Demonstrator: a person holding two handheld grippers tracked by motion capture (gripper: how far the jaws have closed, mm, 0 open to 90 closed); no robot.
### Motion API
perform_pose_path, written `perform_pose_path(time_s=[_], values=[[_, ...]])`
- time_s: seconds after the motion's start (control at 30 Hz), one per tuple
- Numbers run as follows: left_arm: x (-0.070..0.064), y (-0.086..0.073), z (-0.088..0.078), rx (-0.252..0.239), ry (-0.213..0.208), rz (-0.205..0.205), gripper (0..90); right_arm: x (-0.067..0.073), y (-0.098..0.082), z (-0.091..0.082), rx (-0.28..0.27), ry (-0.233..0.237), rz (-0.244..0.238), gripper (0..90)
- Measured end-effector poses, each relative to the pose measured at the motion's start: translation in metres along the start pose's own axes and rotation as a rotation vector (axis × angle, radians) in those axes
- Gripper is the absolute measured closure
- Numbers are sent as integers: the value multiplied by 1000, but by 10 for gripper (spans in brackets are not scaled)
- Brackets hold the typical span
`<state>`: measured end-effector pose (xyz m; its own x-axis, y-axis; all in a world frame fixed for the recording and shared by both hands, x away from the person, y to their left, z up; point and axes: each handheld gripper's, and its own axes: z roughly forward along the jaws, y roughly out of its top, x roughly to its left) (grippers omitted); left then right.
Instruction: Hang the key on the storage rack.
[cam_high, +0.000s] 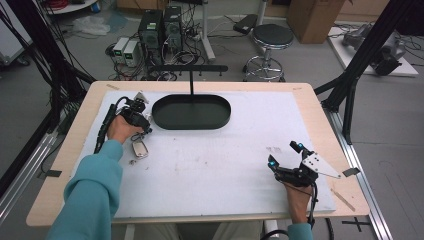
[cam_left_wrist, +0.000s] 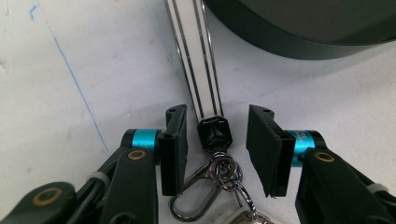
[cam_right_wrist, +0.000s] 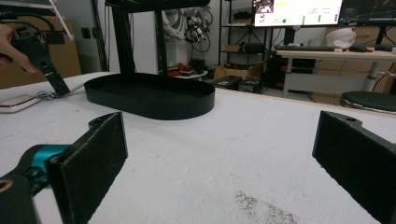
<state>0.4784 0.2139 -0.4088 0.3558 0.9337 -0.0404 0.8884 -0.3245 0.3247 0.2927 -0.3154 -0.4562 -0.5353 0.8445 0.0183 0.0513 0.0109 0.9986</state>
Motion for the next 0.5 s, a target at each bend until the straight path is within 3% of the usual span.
perform_pose_path(time_s=[0.5], values=[[2,2,3,31,-1,-75,713,0,0,0,0,0,0,26]])
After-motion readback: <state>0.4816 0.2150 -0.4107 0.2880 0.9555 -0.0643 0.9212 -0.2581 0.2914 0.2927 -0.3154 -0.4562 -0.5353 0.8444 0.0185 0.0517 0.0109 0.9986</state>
